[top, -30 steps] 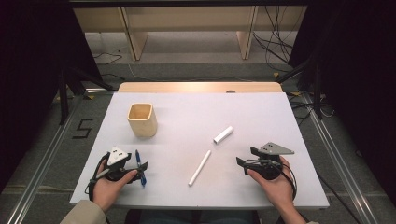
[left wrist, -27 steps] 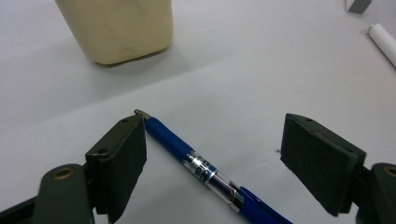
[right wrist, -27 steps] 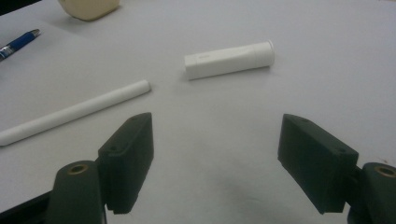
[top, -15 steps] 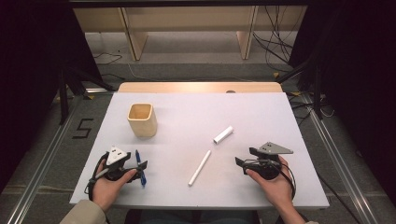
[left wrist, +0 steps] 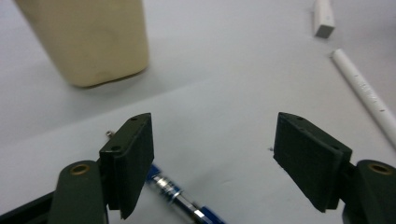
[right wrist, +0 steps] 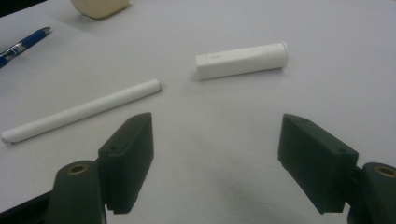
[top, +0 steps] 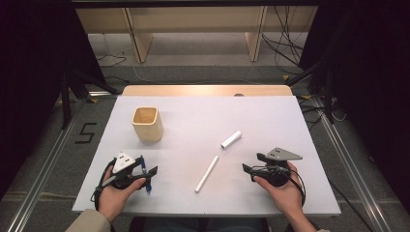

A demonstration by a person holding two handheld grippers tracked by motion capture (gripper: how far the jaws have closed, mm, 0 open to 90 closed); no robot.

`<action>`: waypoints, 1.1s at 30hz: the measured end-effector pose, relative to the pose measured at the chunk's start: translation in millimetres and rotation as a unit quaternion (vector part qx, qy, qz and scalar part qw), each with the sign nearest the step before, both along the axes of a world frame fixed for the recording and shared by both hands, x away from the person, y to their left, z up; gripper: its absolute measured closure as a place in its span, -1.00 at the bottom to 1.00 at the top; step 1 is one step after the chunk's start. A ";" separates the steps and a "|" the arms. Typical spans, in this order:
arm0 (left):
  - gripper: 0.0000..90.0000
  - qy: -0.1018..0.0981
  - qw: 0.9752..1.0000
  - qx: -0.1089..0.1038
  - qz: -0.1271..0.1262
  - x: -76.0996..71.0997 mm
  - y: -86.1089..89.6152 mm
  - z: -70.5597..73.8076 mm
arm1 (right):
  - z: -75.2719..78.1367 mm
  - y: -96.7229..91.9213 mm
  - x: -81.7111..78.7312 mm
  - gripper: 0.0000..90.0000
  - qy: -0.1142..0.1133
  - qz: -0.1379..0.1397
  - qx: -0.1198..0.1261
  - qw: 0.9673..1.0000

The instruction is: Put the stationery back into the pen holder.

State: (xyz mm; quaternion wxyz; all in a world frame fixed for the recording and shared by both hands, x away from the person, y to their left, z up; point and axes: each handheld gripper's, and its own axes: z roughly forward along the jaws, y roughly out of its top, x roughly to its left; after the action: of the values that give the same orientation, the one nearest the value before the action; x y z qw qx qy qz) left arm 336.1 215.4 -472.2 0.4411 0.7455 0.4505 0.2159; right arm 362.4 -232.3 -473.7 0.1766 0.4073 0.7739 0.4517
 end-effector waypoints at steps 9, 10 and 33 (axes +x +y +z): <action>-0.31 0.004 0.999 0.004 -0.037 -2.9 -42.4 -1.0 | -0.3 4.6 0.6 -0.39 0.000 0.003 -0.003 1.000; -0.31 0.004 0.999 0.004 -0.037 -2.9 -42.4 -1.0 | -0.3 5.5 0.5 -0.39 0.001 0.004 -0.004 1.000; -0.03 0.035 0.994 0.081 -0.061 15.4 -162.6 -14.2 | -0.3 6.2 0.3 -0.38 0.001 0.006 -0.003 1.000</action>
State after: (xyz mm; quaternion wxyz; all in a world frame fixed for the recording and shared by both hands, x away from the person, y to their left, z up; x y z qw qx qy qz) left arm 351.5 52.8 -486.4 0.3754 0.8121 0.4002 0.1985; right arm 362.7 -226.1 -474.0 0.1739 0.4025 0.7779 0.4501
